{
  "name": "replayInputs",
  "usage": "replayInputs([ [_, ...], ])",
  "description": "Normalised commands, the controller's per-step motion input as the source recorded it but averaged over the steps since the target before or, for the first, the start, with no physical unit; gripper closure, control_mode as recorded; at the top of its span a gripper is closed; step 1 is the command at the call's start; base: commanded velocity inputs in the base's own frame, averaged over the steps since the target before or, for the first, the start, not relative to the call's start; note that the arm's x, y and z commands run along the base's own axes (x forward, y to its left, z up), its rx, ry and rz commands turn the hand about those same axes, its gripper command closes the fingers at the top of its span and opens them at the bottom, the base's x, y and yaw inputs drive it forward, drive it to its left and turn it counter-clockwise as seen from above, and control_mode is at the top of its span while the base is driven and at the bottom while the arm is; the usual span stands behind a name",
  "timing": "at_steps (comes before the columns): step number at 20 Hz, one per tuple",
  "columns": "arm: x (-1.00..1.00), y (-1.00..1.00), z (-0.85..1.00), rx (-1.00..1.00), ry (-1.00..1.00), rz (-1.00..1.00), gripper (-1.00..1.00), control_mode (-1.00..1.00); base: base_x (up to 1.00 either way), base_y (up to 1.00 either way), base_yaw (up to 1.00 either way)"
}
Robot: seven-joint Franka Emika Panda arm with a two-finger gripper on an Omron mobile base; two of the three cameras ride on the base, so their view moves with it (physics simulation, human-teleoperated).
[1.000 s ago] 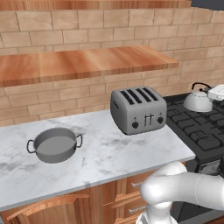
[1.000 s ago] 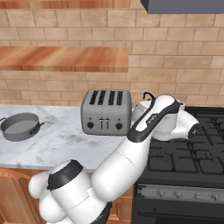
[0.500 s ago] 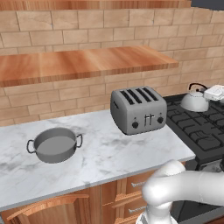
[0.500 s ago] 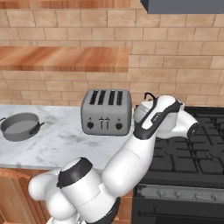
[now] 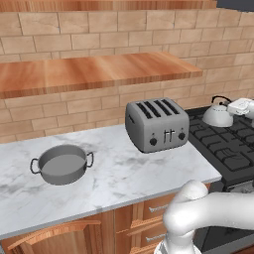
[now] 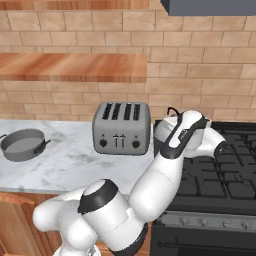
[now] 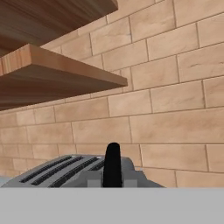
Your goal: Pick the kettle from the cabinet and place it on a stove burner. Then pick the pot from the counter and place it on another stove burner. Finally, turn both burners on.
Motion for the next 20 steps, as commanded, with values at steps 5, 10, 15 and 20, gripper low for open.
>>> replayInputs([
  [5, 0.19, -0.11, -0.2, 0.0, -0.01, 0.0, 1.0, -1.0, 0.0, 0.0, 0.0],
  [10, 0.2, -0.09, -0.21, 0.0, -0.02, 0.0, 1.0, -1.0, 0.0, 0.0, 0.0],
  [15, 0.23, -0.07, -0.19, 0.0, -0.02, 0.0, 1.0, -1.0, 0.0, 0.0, 0.0],
  [20, 0.19, -0.09, -0.15, 0.0, -0.01, 0.0, 1.0, -1.0, 0.0, 0.0, 0.0],
])
